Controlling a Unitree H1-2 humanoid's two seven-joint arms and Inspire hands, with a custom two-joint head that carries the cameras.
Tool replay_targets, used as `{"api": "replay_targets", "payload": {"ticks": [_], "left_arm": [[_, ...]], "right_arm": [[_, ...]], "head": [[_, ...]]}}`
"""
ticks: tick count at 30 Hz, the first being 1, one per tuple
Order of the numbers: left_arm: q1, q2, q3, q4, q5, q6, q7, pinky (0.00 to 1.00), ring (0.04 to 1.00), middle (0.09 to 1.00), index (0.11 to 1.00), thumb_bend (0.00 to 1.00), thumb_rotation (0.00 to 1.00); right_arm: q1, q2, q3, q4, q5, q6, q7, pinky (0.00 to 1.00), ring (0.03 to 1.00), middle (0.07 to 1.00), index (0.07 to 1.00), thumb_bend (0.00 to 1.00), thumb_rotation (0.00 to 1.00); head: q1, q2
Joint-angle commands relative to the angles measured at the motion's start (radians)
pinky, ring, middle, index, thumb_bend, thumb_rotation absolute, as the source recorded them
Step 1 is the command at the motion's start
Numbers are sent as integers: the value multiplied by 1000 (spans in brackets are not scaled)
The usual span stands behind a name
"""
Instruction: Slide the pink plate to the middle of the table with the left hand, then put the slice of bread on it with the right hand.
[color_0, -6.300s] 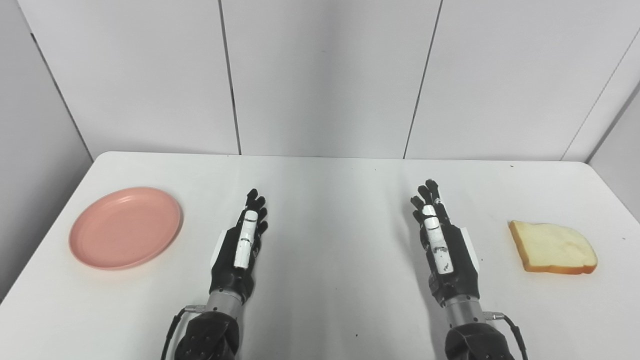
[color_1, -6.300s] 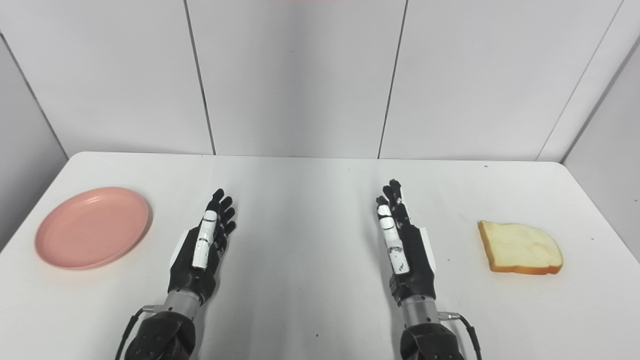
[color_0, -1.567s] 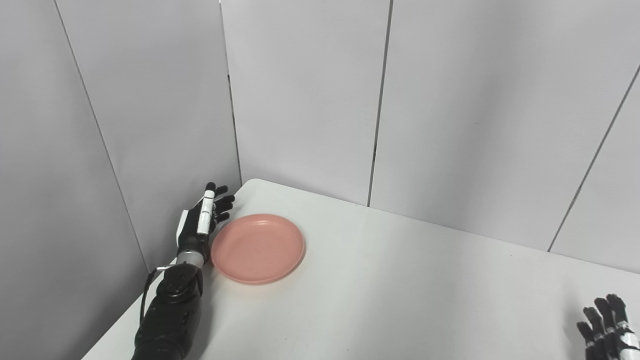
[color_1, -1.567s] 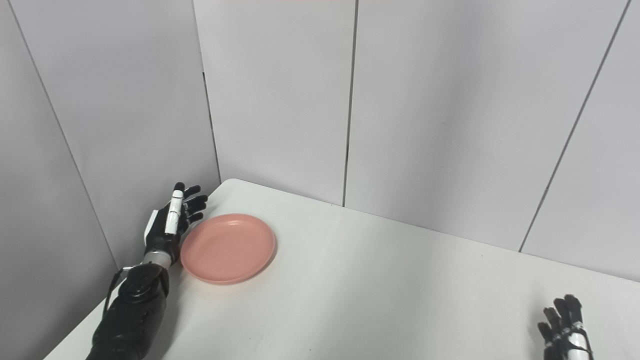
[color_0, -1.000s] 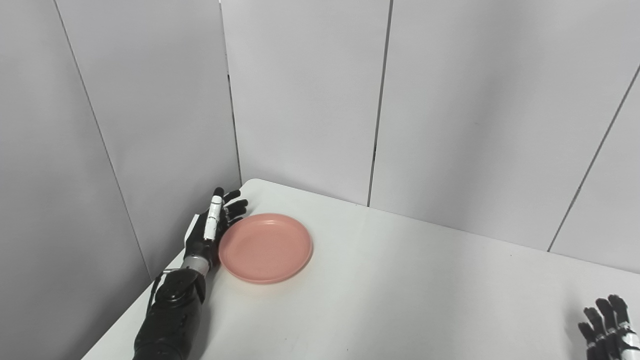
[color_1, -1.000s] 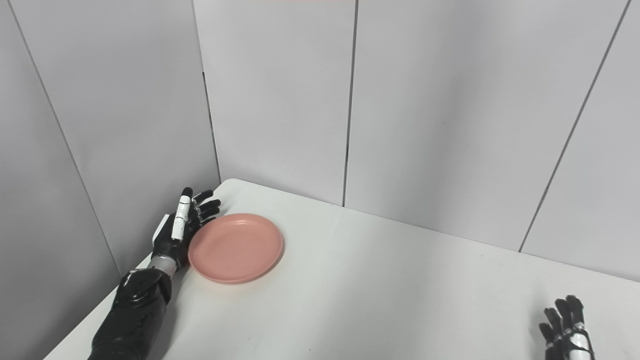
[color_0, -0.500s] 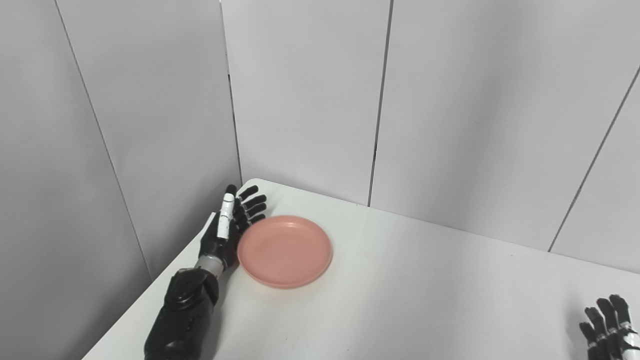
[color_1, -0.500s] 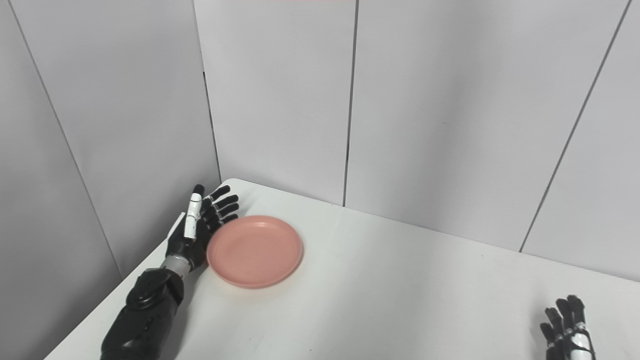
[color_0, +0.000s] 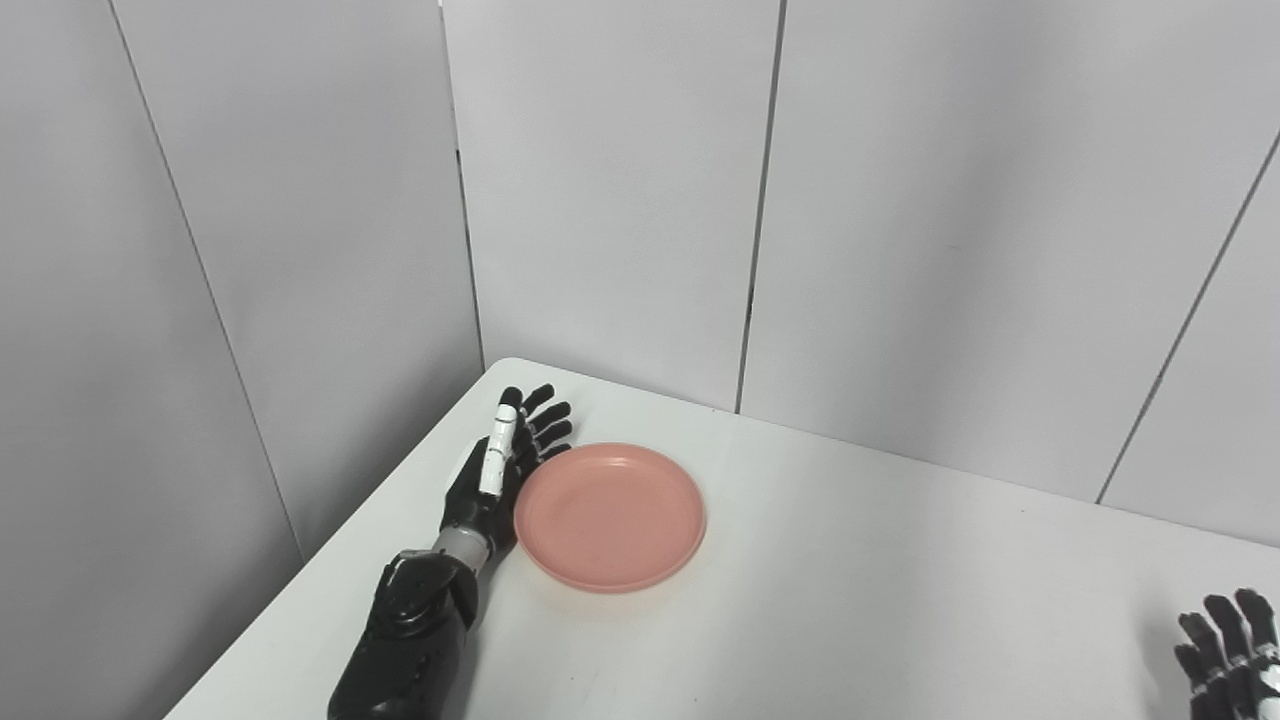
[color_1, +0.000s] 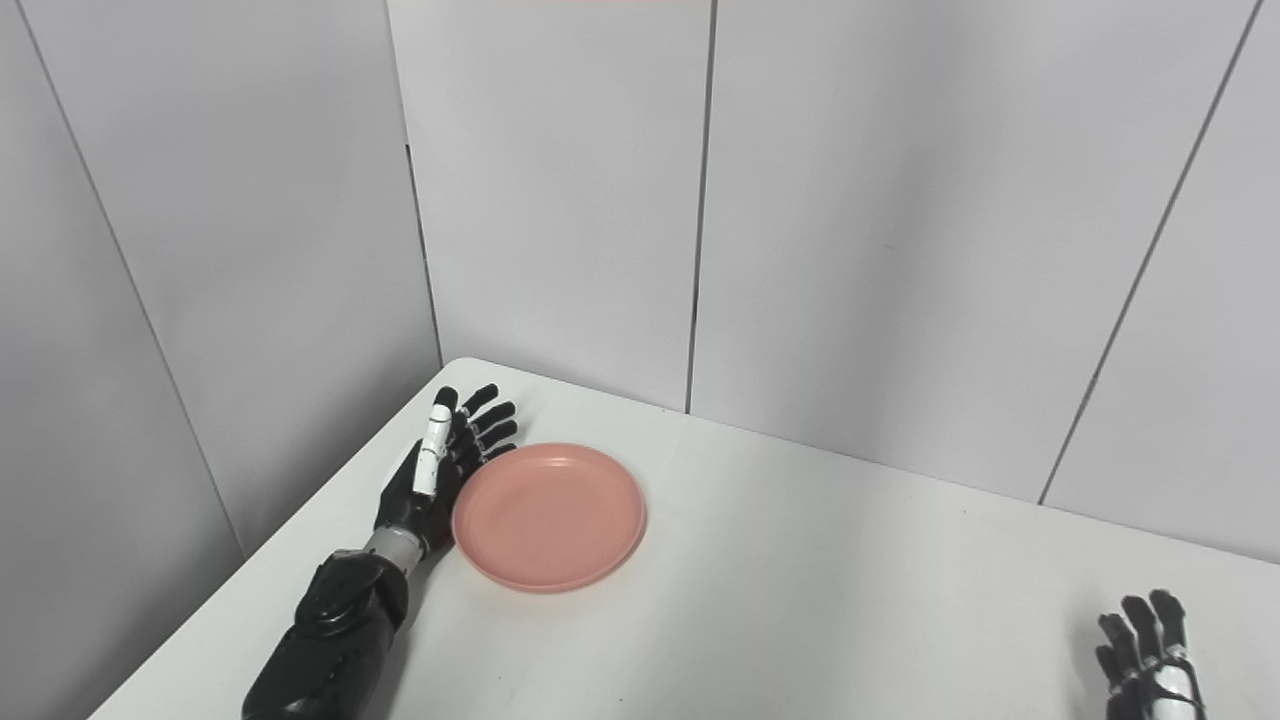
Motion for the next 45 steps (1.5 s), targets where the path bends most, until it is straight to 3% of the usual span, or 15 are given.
{"api": "replay_targets", "payload": {"ticks": [1, 7, 15, 21, 28, 35, 36, 45], "left_arm": [[-17, 5, -14, -22, 15, -37, -9, 847, 888, 886, 888, 795, 1000], [-11, -17, -34, -9, 26, -55, 0, 826, 877, 876, 890, 800, 1000], [2, -63, -43, -78, 27, -12, 24, 815, 869, 868, 890, 810, 995], [2, -103, -54, -86, 37, -28, 44, 851, 876, 867, 913, 823, 994], [10, -154, -64, -155, 25, 38, 62, 859, 890, 885, 928, 814, 999], [27, -179, -77, -208, 9, 80, 52, 875, 902, 898, 940, 792, 1000], [31, -182, -78, -215, 6, 84, 49, 876, 902, 898, 940, 791, 1000], [64, -199, -94, -271, -11, 140, 40, 889, 897, 894, 938, 770, 1000]], "right_arm": [[-27, -10, -4, -38, 3, -20, 4, 1000, 969, 975, 1000, 598, 934], [-26, -8, -6, -40, 4, -21, 1, 1000, 971, 977, 1000, 592, 935], [-23, -9, -1, -55, 4, -10, 5, 1000, 977, 977, 1000, 597, 947], [-17, -2, 5, -81, 0, 6, -2, 1000, 981, 983, 1000, 602, 950], [-18, 1, 11, -100, 16, 22, 4, 1000, 1000, 1000, 1000, 587, 939], [-15, 29, 19, -160, -3, 87, -42, 1000, 1000, 1000, 1000, 584, 931], [-15, 32, 22, -167, -11, 91, -48, 1000, 1000, 1000, 1000, 585, 929], [-19, 77, 60, -191, -86, 112, -97, 1000, 964, 984, 997, 681, 892]], "head": [[-1, 2], [-6, 6], [-29, 27], [-96, 60], [-157, 90], [-271, 137], [-323, 148], [-491, 180]]}}
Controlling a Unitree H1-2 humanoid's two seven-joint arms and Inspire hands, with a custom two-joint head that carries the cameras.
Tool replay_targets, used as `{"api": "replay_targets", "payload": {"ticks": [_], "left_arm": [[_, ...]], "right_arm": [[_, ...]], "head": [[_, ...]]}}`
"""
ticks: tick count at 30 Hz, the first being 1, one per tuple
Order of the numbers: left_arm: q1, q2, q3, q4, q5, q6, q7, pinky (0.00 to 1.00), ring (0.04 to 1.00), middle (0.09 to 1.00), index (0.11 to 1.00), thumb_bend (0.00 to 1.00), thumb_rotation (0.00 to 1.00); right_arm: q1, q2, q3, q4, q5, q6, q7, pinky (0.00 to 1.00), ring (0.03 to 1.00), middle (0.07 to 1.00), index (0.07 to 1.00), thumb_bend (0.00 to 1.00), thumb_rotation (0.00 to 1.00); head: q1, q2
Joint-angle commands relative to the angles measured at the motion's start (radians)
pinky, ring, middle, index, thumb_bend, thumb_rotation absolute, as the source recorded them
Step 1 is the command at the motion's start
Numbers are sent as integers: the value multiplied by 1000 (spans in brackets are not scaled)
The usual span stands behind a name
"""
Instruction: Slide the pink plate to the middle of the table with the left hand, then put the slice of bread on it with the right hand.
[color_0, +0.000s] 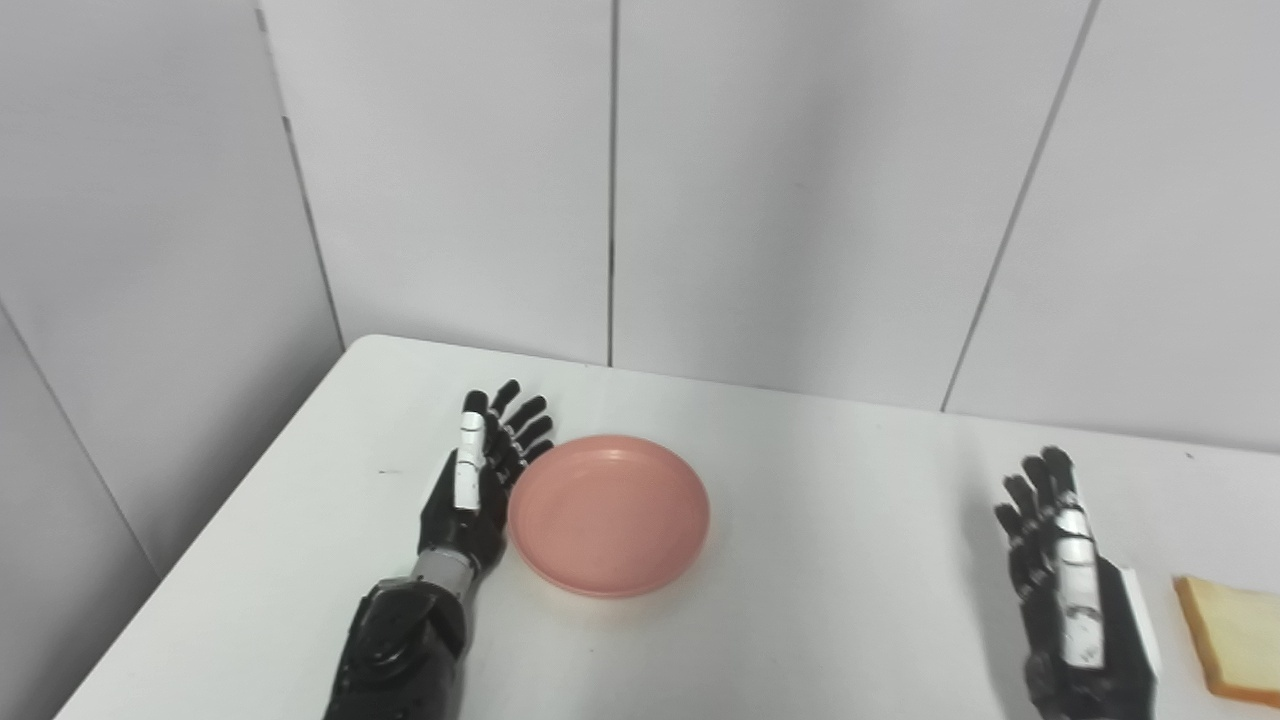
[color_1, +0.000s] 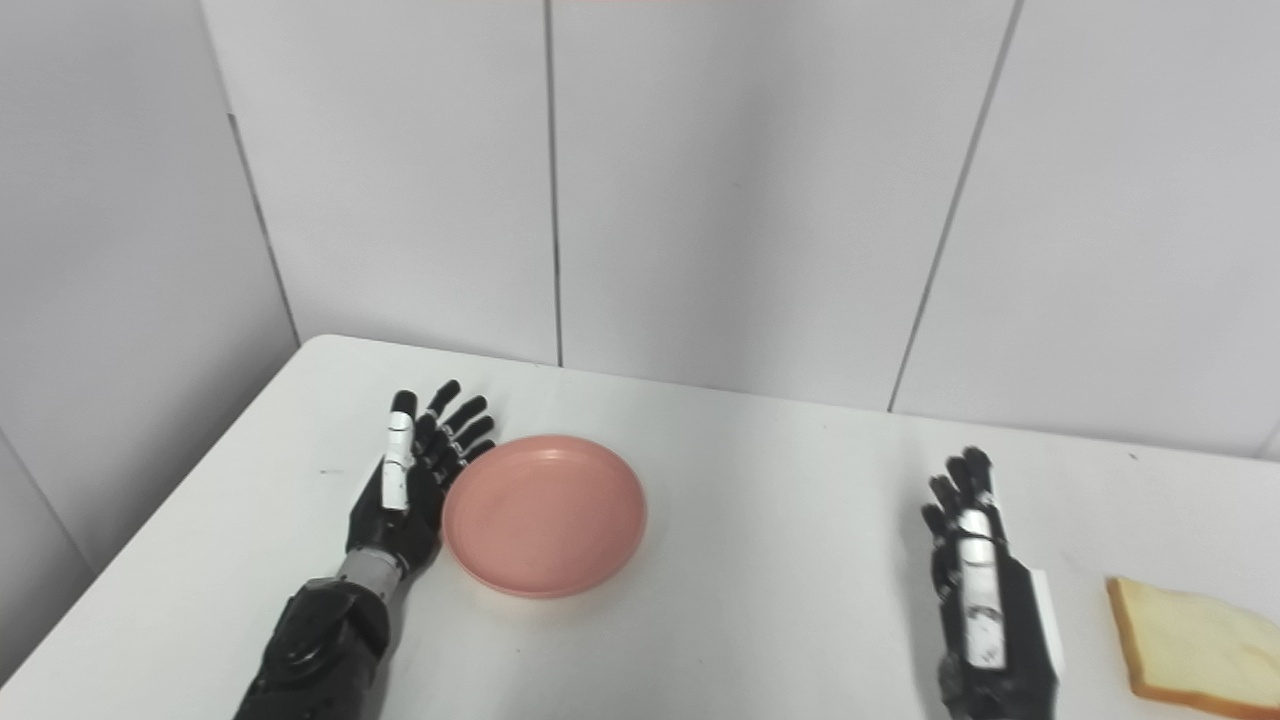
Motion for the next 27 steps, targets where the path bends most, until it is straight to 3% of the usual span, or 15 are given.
{"api": "replay_targets", "payload": {"ticks": [1, 6, 14, 27], "left_arm": [[-11, -9, -12, -29, -6, 10, -12, 883, 895, 888, 937, 769, 1000], [-4, -19, -34, -30, -3, 6, -32, 873, 897, 892, 943, 779, 998], [7, -63, -72, -35, 17, -12, -26, 888, 902, 910, 937, 789, 986], [32, -140, -124, -45, 60, -49, -26, 914, 907, 918, 941, 793, 1000]], "right_arm": [[-25, 17, 14, -44, -27, 11, -14, 1000, 963, 983, 997, 684, 894], [-33, 46, 31, -41, -56, 24, -40, 1000, 958, 974, 989, 687, 877], [-38, 60, 41, -48, -87, 44, -55, 1000, 953, 970, 983, 691, 872], [-36, 51, 32, -40, -76, 49, -52, 1000, 956, 970, 986, 704, 859]], "head": [[-3, 2], [-71, 7], [-111, 11], [-74, -6]]}}
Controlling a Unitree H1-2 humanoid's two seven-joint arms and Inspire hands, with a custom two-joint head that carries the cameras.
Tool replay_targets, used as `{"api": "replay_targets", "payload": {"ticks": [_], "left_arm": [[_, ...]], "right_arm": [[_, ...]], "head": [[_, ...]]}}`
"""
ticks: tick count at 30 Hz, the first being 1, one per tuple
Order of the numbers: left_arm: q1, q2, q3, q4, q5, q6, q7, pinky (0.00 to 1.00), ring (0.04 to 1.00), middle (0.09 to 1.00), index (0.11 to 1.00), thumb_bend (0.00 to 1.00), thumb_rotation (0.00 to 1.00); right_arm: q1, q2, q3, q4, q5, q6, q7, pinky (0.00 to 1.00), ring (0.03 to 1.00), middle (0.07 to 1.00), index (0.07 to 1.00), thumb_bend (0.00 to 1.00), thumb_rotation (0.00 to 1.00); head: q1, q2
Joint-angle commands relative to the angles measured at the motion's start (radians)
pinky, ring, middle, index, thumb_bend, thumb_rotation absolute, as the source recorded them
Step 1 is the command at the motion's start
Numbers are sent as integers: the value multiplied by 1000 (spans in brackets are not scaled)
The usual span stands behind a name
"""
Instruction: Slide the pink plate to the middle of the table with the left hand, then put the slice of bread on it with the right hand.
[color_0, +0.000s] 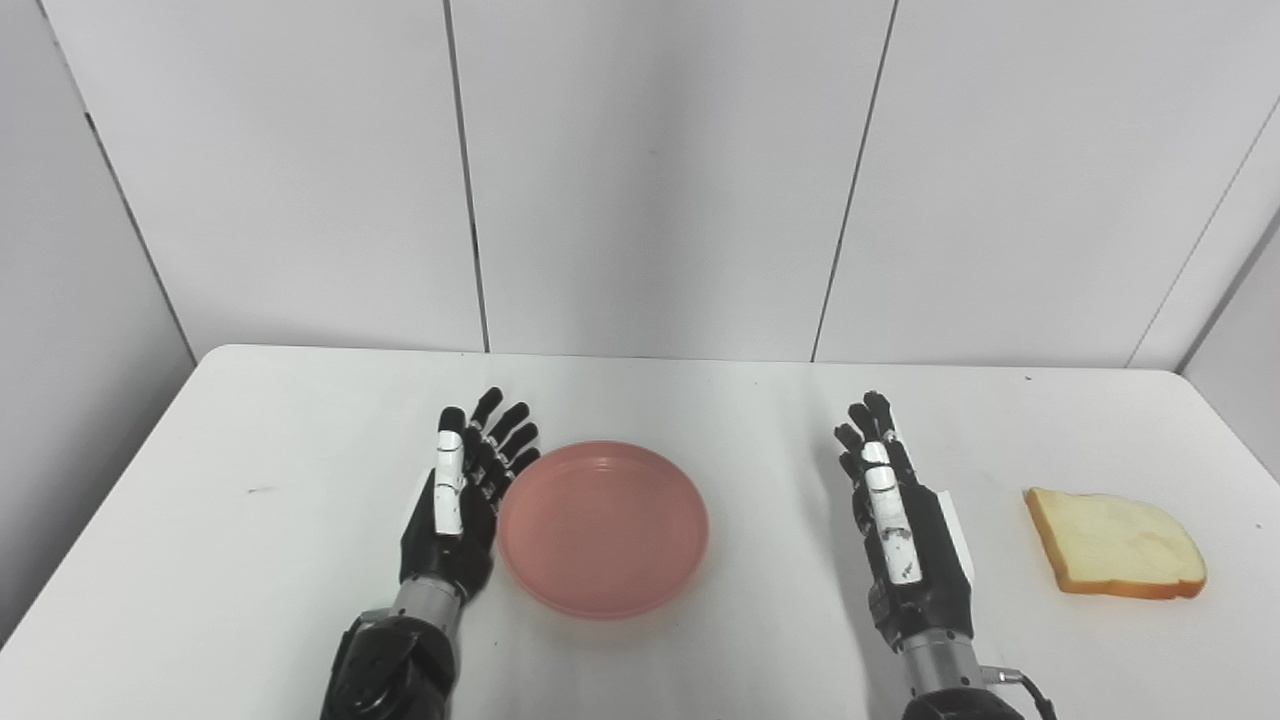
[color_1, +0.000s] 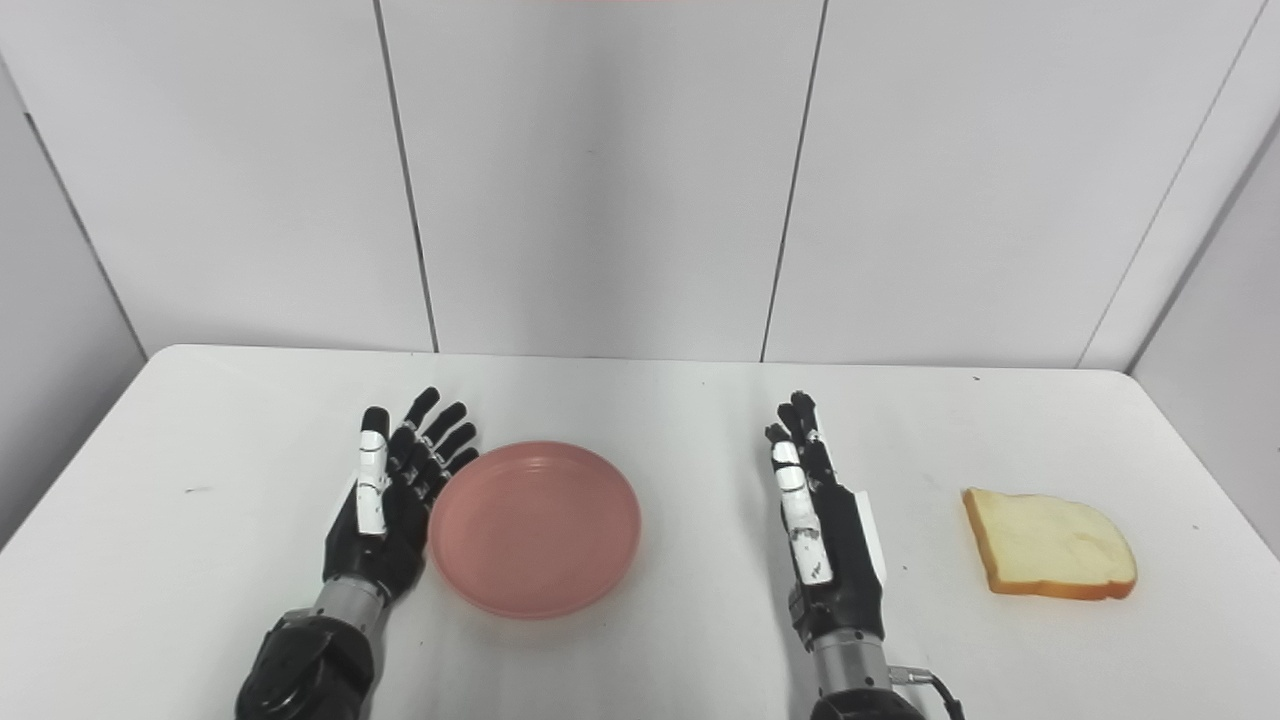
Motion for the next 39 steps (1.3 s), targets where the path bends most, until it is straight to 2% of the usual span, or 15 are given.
{"api": "replay_targets", "payload": {"ticks": [1, 11, 19, 30, 33, 36, 37, 38, 39], "left_arm": [[1, -13, -13, -12, 16, -23, 2, 918, 907, 919, 942, 793, 1000], [38, -72, -45, -38, 39, -49, 7, 954, 911, 922, 948, 782, 987], [48, -96, -66, -36, 65, -56, 21, 930, 912, 921, 948, 784, 986], [61, -118, -95, -35, 81, -81, 22, 937, 906, 904, 921, 761, 978], [53, -116, -100, -30, 84, -78, 26, 943, 900, 896, 919, 757, 968], [45, -106, -105, -26, 92, -65, 28, 944, 899, 893, 918, 765, 966], [43, -102, -105, -24, 95, -63, 27, 947, 900, 896, 921, 773, 968], [38, -99, -104, -20, 95, -60, 26, 947, 901, 897, 921, 774, 968], [35, -96, -103, -18, 95, -58, 25, 947, 903, 897, 921, 773, 967]], "right_arm": [[-30, -3, -3, -26, 9, -10, 9, 1000, 953, 969, 985, 704, 859], [-26, -18, -4, -26, 19, -11, 16, 1000, 954, 970, 987, 713, 869], [-26, -25, -2, -18, 25, -21, 16, 1000, 951, 970, 983, 703, 866], [-12, -28, -2, -28, 19, -17, 12, 993, 952, 967, 982, 702, 867], [-23, -55, -22, -39, 47, -11, 26, 968, 929, 947, 970, 681, 850], [-57, -127, -52, -66, 91, 14, 65, 921, 902, 925, 964, 661, 800], [-68, -145, -60, -70, 96, 15, 71, 879, 882, 907, 950, 669, 760], [-82, -163, -71, -73, 104, 18, 75, 876, 881, 906, 949, 671, 756], [-94, -180, -81, -82, 117, 28, 79, 863, 871, 899, 939, 690, 736]], "head": [[5, 0], [10, 5], [4, 5], [-72, -9], [-94, 5], [-113, 16], [-113, 16], [-143, 27], [-143, 27]]}}
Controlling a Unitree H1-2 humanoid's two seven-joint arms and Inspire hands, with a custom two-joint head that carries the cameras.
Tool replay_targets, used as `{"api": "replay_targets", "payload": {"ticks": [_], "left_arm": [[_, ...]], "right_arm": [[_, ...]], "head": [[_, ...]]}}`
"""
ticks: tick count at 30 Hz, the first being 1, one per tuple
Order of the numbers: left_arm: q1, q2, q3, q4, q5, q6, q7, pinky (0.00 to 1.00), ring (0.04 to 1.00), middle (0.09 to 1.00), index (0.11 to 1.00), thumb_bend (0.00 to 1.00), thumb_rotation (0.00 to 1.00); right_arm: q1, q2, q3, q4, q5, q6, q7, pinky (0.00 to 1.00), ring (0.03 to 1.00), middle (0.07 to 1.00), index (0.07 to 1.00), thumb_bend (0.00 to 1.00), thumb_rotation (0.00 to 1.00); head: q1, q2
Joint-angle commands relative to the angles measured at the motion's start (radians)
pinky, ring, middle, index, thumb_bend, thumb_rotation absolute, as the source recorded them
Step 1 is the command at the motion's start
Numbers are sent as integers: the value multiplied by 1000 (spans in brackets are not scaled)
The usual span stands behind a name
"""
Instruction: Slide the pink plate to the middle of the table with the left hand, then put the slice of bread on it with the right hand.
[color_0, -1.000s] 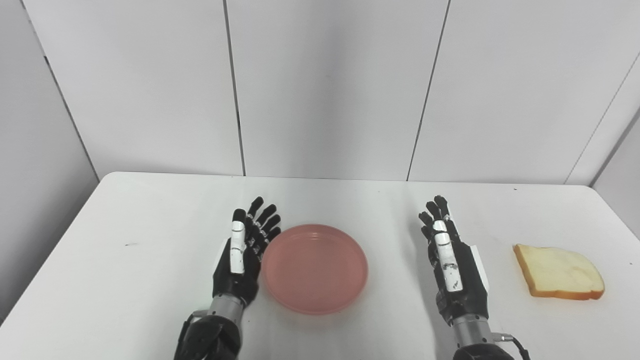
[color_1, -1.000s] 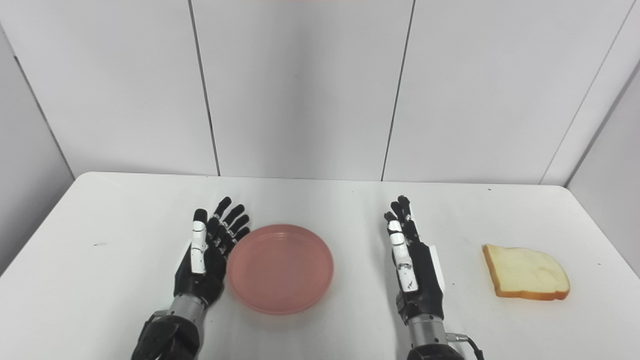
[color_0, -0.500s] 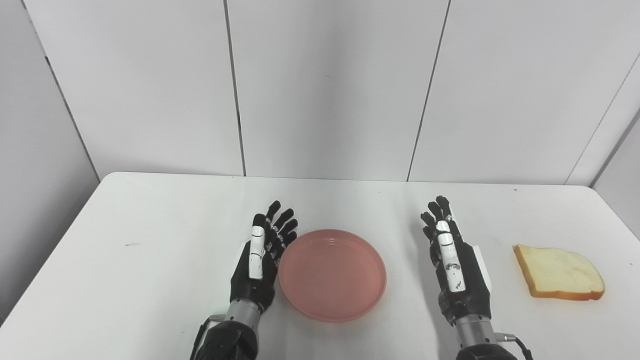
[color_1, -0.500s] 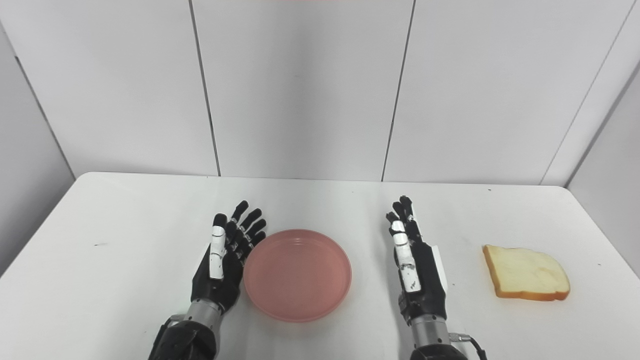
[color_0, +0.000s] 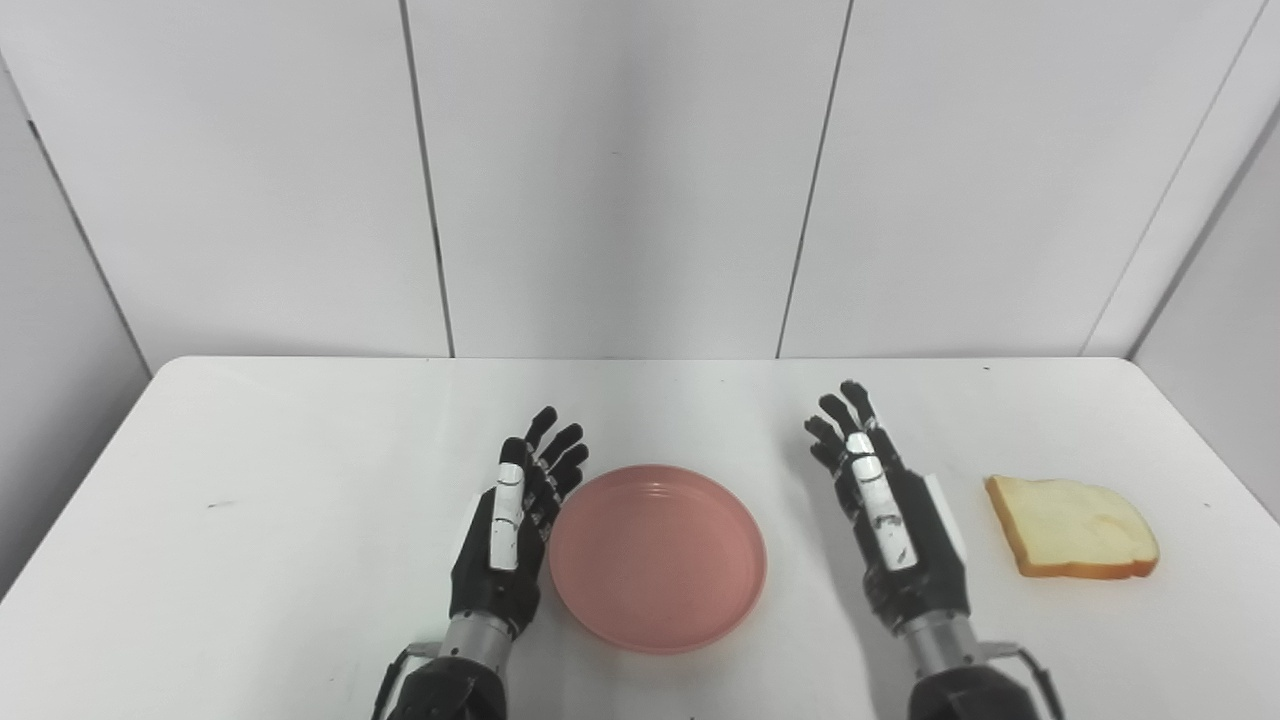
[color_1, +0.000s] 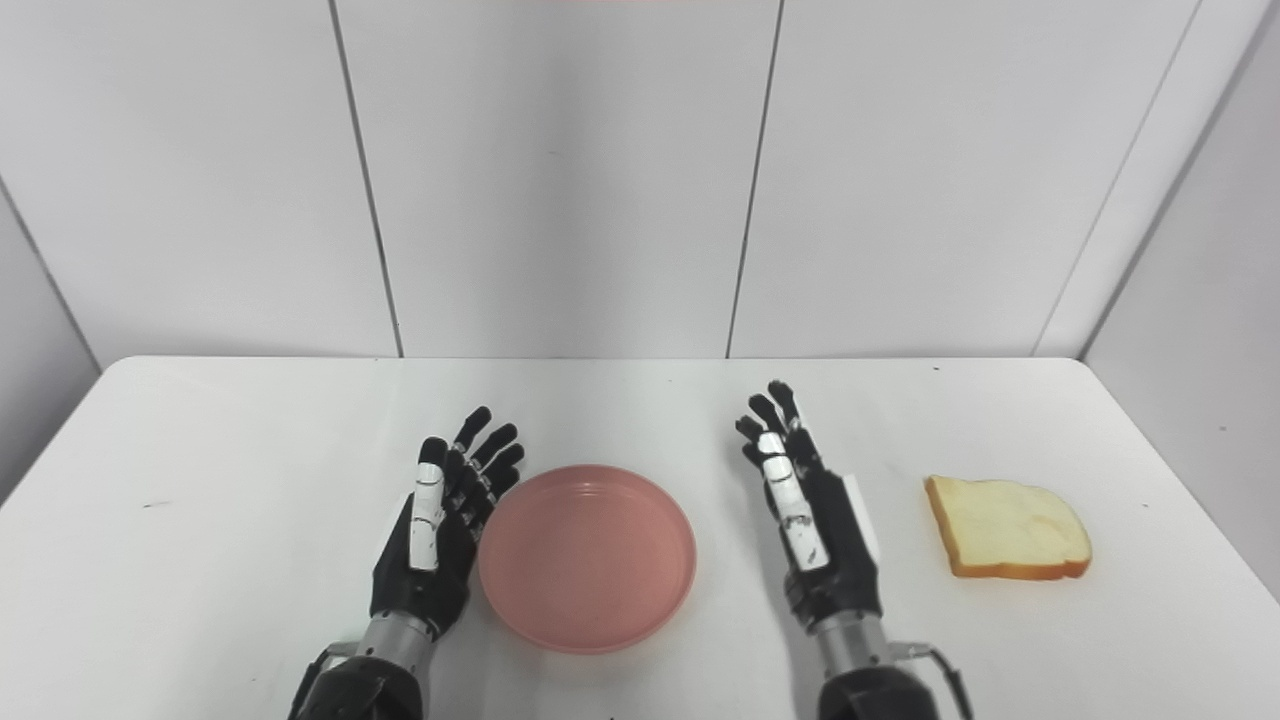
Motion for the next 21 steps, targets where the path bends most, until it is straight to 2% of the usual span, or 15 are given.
{"api": "replay_targets", "payload": {"ticks": [1, 4, 5, 6, 7, 10, 12, 13, 15, 18, 21], "left_arm": [[-17, 4, -1, 11, 1, -5, -6, 948, 906, 899, 920, 769, 967], [-24, 15, -2, 12, 3, 0, -12, 960, 918, 907, 926, 766, 978], [-25, 19, -3, 12, 3, -1, -16, 969, 924, 914, 931, 763, 990], [-26, 23, -5, 12, 6, -1, -18, 976, 928, 919, 939, 755, 997], [-27, 27, -6, 13, 6, -2, -21, 977, 928, 920, 940, 754, 998], [-26, 36, -6, 5, 6, 13, -22, 980, 929, 920, 942, 751, 1000], [-26, 41, -4, 7, 3, 14, -24, 980, 929, 921, 943, 749, 1000], [-27, 45, -3, 8, -2, 14, -27, 979, 929, 921, 943, 748, 1000], [-30, 50, 1, 11, -8, 12, -30, 965, 931, 925, 944, 746, 1000], [-34, 55, 8, 13, -12, 15, -32, 952, 930, 927, 941, 748, 1000], [-35, 60, 12, 15, -12, 13, -36, 933, 929, 932, 943, 760, 1000]], "right_arm": [[-67, -31, -21, -57, 32, 22, 16, 855, 866, 895, 934, 702, 714], [-92, -105, -36, -87, 15, 47, 31, 825, 857, 885, 932, 695, 667], [-98, -131, -40, -96, 12, 62, 37, 819, 856, 878, 927, 711, 649], [-105, -165, -44, -105, 7, 82, 48, 819, 853, 872, 915, 719, 616], [-112, -199, -44, -110, -2, 94, 62, 819, 852, 872, 913, 719, 612], [-129, -318, -48, -131, -38, 154, 112, 845, 888, 913, 936, 708, 592], [-136, -366, -49, -132, -61, 168, 130, 839, 898, 924, 935, 725, 559], [-143, -410, -52, -121, -63, 177, 152, 837, 900, 927, 936, 728, 552], [-153, -478, -49, -100, -79, 185, 186, 847, 914, 932, 942, 771, 519], [-158, -573, -31, -79, -138, 213, 226, 842, 905, 920, 937, 827, 525], [-155, -633, -26, -59, -165, 223, 261, 842, 900, 911, 930, 845, 484]], "head": [[-33, 5], [-62, 6], [-93, 5], [-93, 5], [-128, 2], [-168, -3], [-204, -9], [-227, -14], [-250, -18], [-263, -17], [-265, -19]]}}
